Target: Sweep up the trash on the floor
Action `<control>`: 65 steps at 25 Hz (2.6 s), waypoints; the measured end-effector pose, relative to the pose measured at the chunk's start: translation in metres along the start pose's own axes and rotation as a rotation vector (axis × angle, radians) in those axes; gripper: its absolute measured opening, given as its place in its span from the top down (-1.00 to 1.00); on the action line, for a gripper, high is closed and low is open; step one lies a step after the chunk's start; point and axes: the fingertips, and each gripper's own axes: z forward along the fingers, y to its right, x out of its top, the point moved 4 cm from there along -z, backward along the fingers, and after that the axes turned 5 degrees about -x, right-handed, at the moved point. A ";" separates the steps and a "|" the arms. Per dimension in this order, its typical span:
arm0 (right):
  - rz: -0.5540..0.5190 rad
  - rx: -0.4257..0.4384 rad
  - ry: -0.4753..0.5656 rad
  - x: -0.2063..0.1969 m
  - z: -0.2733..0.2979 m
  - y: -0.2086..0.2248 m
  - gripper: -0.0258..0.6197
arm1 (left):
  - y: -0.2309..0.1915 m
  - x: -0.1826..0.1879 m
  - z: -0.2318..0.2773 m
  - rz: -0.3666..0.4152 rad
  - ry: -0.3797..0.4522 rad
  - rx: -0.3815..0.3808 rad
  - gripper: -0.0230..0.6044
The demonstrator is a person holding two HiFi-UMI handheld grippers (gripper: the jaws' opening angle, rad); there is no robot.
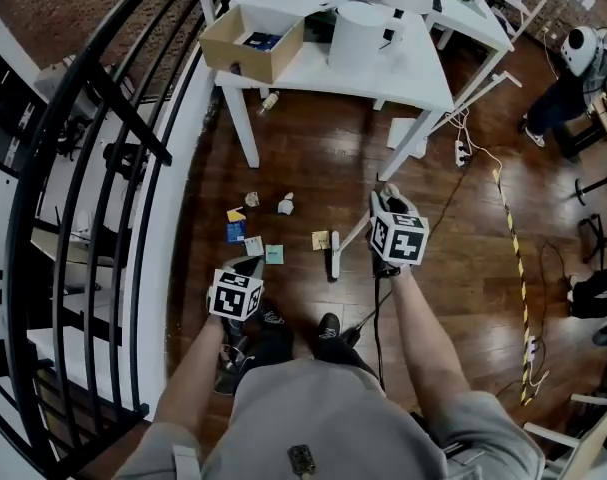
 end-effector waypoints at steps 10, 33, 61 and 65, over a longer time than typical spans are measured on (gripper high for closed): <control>-0.068 0.140 -0.012 0.032 0.049 -0.139 0.61 | -0.097 -0.012 -0.043 -0.095 0.032 0.074 0.91; -0.145 0.391 0.020 0.128 0.086 -0.029 0.62 | -0.035 0.060 0.039 -0.197 0.049 0.199 0.91; -0.302 0.402 0.103 0.151 0.213 -0.099 0.61 | -0.086 0.052 0.018 -0.345 0.082 0.278 0.91; -0.355 0.499 0.093 0.139 0.201 -0.151 0.61 | -0.096 0.035 0.004 -0.383 0.086 0.301 0.91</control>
